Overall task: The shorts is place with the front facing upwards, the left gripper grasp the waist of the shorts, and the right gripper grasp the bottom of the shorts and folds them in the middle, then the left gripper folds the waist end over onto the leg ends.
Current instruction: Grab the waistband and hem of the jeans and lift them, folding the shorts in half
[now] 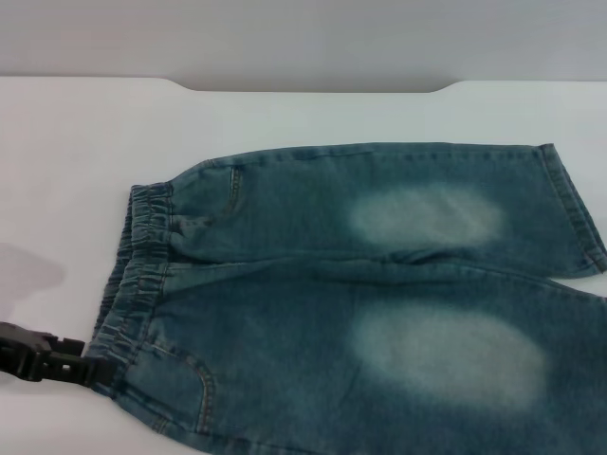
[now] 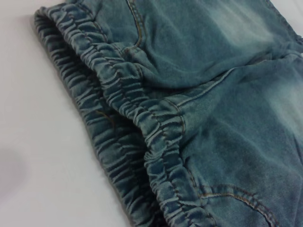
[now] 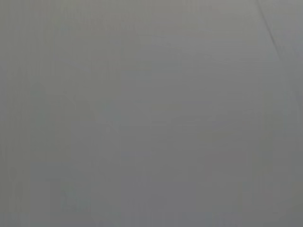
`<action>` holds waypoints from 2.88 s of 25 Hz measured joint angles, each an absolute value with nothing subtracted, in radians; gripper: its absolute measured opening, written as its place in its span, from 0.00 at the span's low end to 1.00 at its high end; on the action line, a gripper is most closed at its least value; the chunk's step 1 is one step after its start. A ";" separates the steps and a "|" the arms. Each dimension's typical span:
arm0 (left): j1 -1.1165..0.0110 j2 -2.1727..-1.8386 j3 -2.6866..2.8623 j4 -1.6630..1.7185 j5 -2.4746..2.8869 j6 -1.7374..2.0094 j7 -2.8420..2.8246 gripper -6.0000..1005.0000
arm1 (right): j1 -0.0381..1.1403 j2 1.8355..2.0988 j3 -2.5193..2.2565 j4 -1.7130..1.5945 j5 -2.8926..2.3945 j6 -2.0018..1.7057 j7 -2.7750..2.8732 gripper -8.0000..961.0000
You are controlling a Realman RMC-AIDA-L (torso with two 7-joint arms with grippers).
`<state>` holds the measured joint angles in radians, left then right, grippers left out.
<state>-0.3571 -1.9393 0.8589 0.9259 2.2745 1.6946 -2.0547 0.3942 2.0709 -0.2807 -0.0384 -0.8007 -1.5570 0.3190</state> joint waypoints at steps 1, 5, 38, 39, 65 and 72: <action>-0.357 -1.939 0.859 0.926 2.275 1.695 -2.055 0.71 | 0.394 2.071 -0.281 -0.039 -0.801 -1.557 0.319 0.48; -0.359 -1.946 0.866 0.923 2.275 1.690 -2.054 0.70 | 0.394 2.070 -0.281 -0.041 -0.802 -1.557 0.319 0.48; -0.416 -1.963 0.866 0.900 2.382 1.704 -2.055 0.49 | 0.389 2.069 -0.271 -0.044 -0.794 -1.562 0.319 0.48; -0.417 -1.964 0.865 0.900 2.385 1.704 -2.055 0.45 | 0.388 2.069 -0.271 -0.044 -0.794 -1.562 0.319 0.48; -0.505 -1.966 0.848 0.899 2.385 1.628 -2.064 0.04 | 0.345 2.067 -0.294 -0.674 -1.371 -1.588 1.227 0.48; -0.525 -1.968 0.848 0.899 2.388 1.633 -2.068 0.05 | 0.368 2.039 -0.376 -1.094 -1.712 -1.688 1.671 0.48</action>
<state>-0.5246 -1.9678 0.8482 0.8988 2.3882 1.6330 -2.0678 0.3681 2.0395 -0.3757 -1.0940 -1.7120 -1.6879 1.6714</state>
